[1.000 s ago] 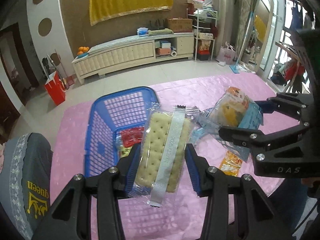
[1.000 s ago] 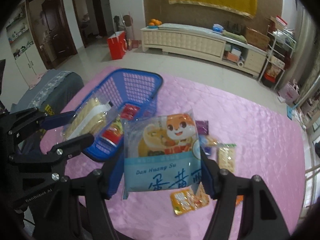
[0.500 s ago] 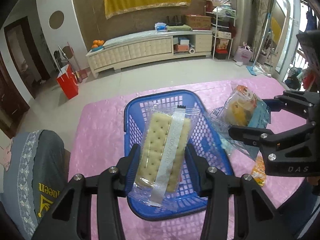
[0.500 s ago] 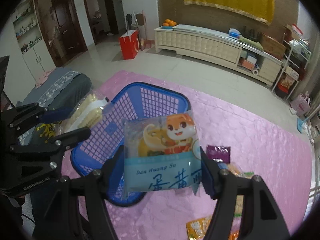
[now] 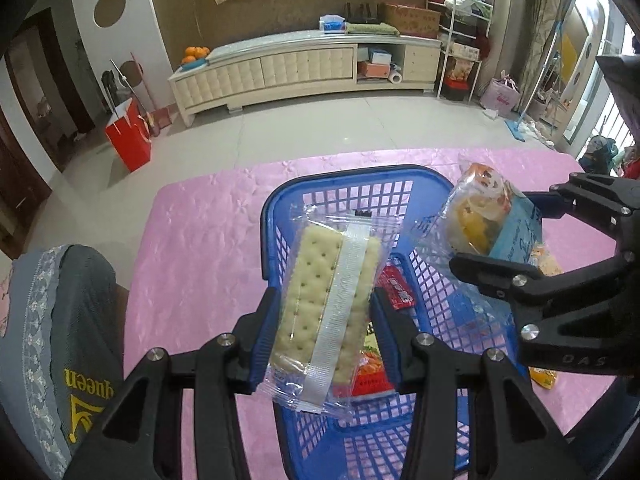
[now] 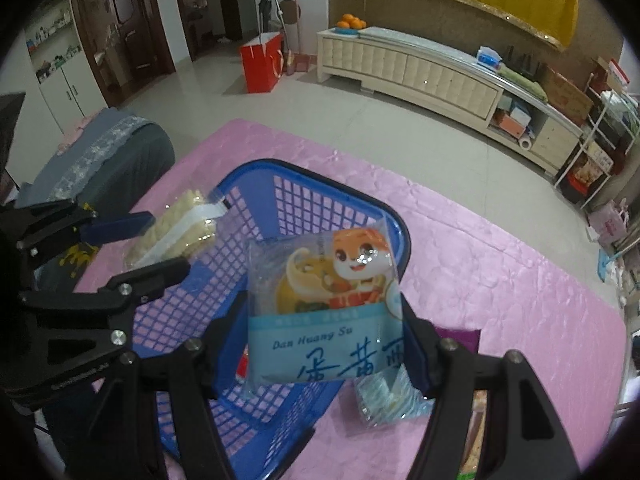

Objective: Organize snacks
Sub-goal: 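Open both tools to drop the cracker pack and pastry bag into the basket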

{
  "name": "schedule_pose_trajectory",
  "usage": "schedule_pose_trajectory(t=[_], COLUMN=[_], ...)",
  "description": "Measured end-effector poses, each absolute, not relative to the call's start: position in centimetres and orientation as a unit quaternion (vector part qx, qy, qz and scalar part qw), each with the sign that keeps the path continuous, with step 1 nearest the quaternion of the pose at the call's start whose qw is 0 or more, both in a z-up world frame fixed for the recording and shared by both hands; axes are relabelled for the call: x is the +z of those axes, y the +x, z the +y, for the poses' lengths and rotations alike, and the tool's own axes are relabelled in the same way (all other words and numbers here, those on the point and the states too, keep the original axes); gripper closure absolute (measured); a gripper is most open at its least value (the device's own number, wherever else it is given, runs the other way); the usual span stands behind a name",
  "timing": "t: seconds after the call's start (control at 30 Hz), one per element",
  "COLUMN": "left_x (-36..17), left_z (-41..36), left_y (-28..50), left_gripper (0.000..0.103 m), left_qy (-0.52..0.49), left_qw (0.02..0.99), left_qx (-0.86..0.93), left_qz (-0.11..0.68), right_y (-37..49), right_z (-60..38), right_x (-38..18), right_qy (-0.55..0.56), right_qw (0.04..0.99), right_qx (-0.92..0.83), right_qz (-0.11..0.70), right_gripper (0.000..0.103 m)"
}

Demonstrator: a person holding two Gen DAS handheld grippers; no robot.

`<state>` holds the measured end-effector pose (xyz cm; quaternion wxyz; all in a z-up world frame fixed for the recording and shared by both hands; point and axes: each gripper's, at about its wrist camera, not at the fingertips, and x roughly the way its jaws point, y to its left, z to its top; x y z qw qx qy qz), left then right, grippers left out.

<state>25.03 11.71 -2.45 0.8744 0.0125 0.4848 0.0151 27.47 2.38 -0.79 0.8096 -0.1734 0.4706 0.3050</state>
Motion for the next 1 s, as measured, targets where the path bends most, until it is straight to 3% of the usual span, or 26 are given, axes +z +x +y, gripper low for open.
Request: schedule_pose_trajectory(t=[0.23,0.4,0.5,1.0], left_x=[-3.9,-4.5,-4.4,-0.2], left_z=[12.2,12.7,13.0,10.3], left_y=[27.5,28.2,27.9,23.5], left_gripper=[0.059,0.030,0.028,0.028], left_qy=[0.011,0.004,0.000,0.021], left_qw=[0.868,0.867,0.869,0.885], left_qx=[0.007,0.002,0.005,0.000], left_qz=[0.497,0.499,0.496,0.465], right_y=[29.5,30.5,30.5,27.3], right_z=[3.6,3.9,3.4,-0.5], right_x=[-1.8,-2.7,-2.1,3.1], right_qy=[-0.194,-0.203,-0.189,-0.167], right_qw=[0.805,0.804,0.814,0.833], right_qx=[0.298,0.290,0.285,0.271], right_qz=[0.476,0.478,0.470,0.452], right_gripper=[0.031,0.022,0.014,0.013])
